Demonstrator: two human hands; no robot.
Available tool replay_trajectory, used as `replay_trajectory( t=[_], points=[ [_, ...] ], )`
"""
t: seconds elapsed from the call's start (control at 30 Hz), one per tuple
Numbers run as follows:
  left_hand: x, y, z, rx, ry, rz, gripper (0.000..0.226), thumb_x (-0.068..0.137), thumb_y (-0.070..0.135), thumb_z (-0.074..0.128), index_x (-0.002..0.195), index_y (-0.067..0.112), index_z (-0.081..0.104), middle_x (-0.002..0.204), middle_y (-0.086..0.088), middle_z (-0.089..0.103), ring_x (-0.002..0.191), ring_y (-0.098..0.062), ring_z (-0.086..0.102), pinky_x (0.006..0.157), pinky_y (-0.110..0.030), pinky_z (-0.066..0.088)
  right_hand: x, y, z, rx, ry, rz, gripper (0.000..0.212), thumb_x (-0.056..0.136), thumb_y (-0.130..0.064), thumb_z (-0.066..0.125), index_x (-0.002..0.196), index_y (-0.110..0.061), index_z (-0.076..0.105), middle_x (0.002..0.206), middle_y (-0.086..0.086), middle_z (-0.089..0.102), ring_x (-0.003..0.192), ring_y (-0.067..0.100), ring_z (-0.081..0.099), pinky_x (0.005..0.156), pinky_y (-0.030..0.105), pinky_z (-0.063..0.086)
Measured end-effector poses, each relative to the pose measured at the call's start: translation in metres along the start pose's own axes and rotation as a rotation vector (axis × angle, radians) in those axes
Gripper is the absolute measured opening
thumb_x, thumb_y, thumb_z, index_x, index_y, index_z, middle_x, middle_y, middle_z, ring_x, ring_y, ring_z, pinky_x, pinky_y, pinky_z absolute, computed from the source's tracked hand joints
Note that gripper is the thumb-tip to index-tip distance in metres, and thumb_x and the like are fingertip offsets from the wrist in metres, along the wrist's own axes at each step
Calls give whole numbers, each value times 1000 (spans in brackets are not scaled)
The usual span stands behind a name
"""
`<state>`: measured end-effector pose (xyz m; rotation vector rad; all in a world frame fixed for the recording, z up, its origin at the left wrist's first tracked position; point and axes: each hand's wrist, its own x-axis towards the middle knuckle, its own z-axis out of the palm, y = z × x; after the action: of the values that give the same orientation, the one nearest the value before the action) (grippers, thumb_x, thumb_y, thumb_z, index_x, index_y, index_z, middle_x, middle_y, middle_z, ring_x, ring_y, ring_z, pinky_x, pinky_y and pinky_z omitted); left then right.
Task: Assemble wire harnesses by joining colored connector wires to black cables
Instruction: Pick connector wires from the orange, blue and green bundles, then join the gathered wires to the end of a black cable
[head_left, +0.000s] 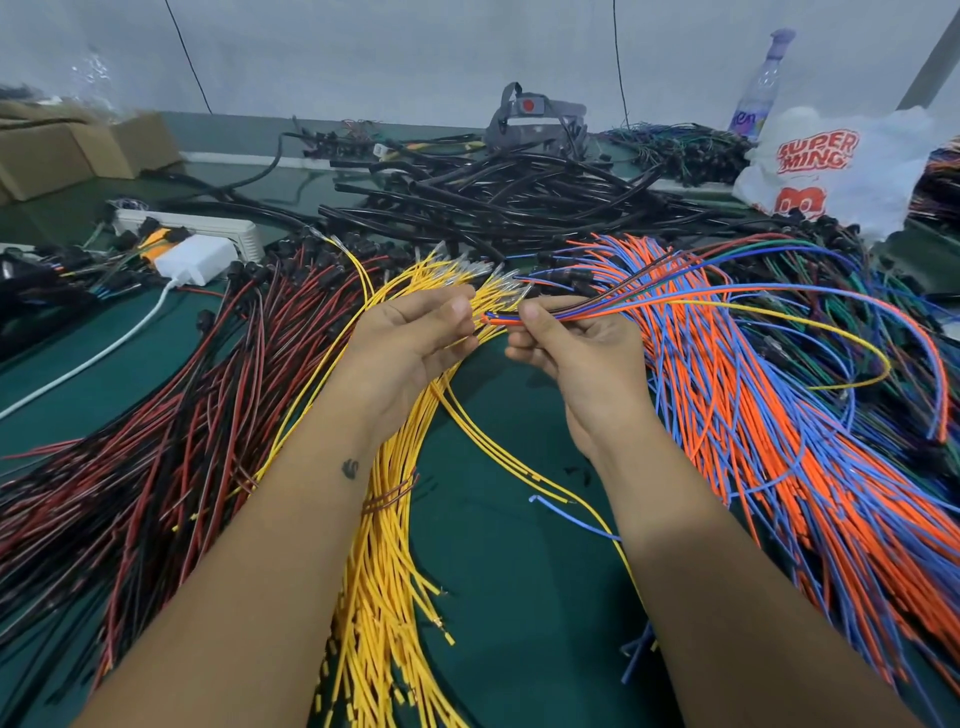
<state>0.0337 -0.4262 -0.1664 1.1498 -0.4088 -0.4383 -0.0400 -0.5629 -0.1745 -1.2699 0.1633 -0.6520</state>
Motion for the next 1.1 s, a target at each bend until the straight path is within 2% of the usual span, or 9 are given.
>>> replay_trajectory(
  t=[0.2,0.33,0.53,0.67,0.73,0.83,0.93,1.0,1.1],
  points=[
    [-2,-3,5,111,2,43,21,67,14,72,86,7,72,72,3,71,64,-9,64,65,-16,53,0,2,-1,33,-114,43,11,90,-2,64,81,-7,69,64,3,68,61,13,67,62,24,56],
    [-1,-7,5,190,57,99,6,75,7,73,80,10,74,71,1,71,64,-9,64,63,-18,52,3,3,-4,60,-153,145,9,91,-2,61,84,-4,68,64,3,69,59,11,66,63,23,56],
    [10,0,11,471,50,69,5,84,12,71,83,16,74,73,5,69,68,-9,62,64,-20,54,6,5,-1,-3,-34,135,16,91,2,60,79,-5,67,63,7,65,55,11,63,58,22,55],
    [56,12,29,767,52,243,9,90,30,64,93,30,72,91,19,67,83,13,58,67,-1,42,12,9,-3,-15,45,149,20,91,5,58,75,-5,62,55,4,59,48,10,59,52,21,54],
    [88,13,36,967,69,318,19,91,20,60,106,25,70,100,17,62,95,7,56,84,-9,42,12,11,-2,-63,14,172,22,91,7,57,73,-6,59,50,1,57,45,8,57,49,21,53],
    [138,2,32,1288,-6,342,50,88,0,54,131,24,56,131,-1,56,127,-22,45,110,-39,33,11,13,-1,-118,-23,195,27,92,7,56,70,-9,57,48,-2,55,43,7,55,48,20,53],
    [172,-8,19,1356,-71,275,71,86,-7,53,142,34,41,148,-2,41,137,-23,33,115,-38,25,11,14,-2,-130,-43,209,30,93,5,55,68,-13,57,50,-2,55,45,7,55,50,21,52],
    [186,-13,11,1540,-179,158,76,87,-11,41,146,37,34,156,1,26,144,-25,19,116,-41,24,11,15,-1,-152,-48,225,28,93,3,55,70,-13,57,53,0,55,46,6,55,50,20,51],
    [196,-18,3,1740,-352,136,71,86,-12,34,146,27,39,157,-5,27,145,-26,19,117,-39,20,11,17,1,-192,-52,235,25,93,0,55,73,-14,57,57,2,55,46,5,55,52,20,53]
  ],
)
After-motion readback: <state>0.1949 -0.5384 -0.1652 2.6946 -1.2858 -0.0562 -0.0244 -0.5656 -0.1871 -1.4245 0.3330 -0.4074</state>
